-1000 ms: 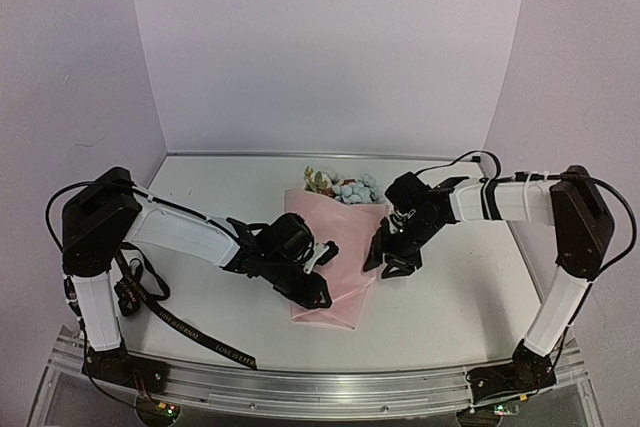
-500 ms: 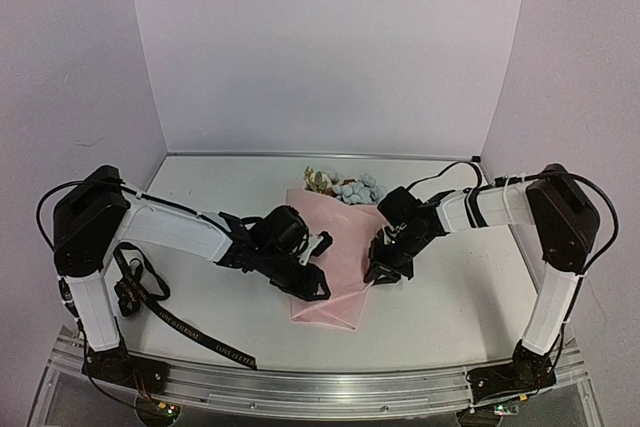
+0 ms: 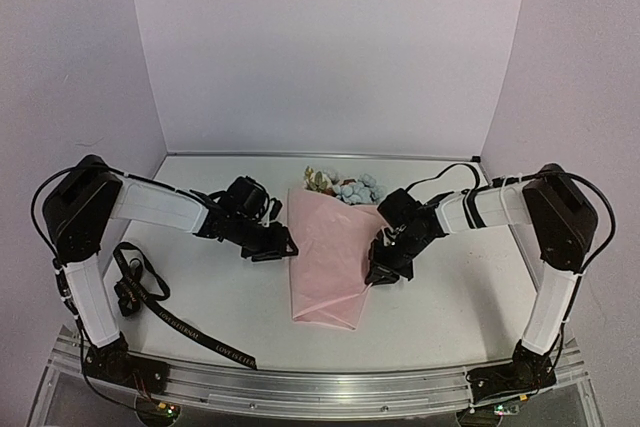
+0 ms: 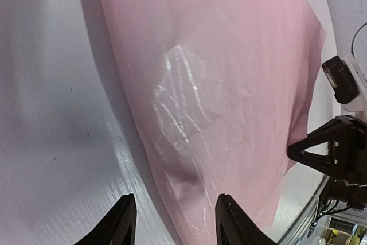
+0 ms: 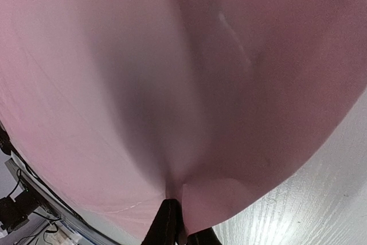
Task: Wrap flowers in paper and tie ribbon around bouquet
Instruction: Press the fold line on the folded bouquet.
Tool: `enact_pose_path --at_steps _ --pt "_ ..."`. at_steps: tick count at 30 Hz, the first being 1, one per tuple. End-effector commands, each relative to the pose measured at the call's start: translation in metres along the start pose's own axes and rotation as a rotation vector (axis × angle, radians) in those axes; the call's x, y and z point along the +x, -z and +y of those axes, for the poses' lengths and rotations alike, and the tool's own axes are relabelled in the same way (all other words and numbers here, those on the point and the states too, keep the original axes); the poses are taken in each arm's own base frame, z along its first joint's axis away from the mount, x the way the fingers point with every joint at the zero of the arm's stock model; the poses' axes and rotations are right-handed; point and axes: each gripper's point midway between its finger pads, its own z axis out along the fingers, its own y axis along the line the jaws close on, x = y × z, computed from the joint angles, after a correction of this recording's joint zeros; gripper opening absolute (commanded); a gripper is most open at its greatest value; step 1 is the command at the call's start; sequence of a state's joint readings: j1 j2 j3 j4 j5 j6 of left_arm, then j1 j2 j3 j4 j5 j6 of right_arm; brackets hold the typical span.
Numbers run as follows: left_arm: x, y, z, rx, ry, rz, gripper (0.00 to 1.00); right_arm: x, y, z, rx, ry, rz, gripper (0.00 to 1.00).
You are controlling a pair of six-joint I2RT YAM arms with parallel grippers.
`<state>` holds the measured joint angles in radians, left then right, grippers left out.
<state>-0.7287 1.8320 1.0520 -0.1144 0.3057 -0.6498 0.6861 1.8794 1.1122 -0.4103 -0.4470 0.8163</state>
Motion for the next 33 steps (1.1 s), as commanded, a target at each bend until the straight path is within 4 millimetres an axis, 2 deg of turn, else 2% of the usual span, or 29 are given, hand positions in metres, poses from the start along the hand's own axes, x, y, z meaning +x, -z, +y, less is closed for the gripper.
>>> enact_pose_path --at_steps 1,4,8,12,18,27,29,33 --pt "-0.014 -0.016 -0.015 0.085 0.032 0.002 0.47 0.002 -0.007 -0.002 0.007 0.013 0.016 0.06" --pt "-0.012 -0.024 -0.014 0.102 0.059 0.014 0.43 0.002 -0.008 -0.003 0.011 0.014 0.016 0.05" --pt "-0.009 -0.027 -0.014 0.118 0.103 0.014 0.29 0.003 -0.009 -0.003 0.01 0.017 0.024 0.05" --pt "0.002 -0.026 -0.005 0.093 0.156 0.034 0.15 0.007 -0.011 -0.007 0.019 0.014 0.038 0.04" --pt "0.033 -0.02 0.002 0.04 0.176 0.086 0.04 0.023 -0.013 -0.011 0.034 0.026 0.063 0.03" --pt "0.07 0.002 0.007 -0.03 0.192 0.105 0.04 0.055 -0.01 -0.02 0.07 0.077 0.066 0.03" --pt "0.073 0.006 0.009 -0.039 0.191 0.098 0.08 0.057 -0.009 -0.019 0.068 0.081 0.066 0.03" --pt "0.069 0.015 0.011 -0.065 0.179 0.069 0.27 0.059 -0.007 -0.014 0.058 0.085 0.062 0.03"
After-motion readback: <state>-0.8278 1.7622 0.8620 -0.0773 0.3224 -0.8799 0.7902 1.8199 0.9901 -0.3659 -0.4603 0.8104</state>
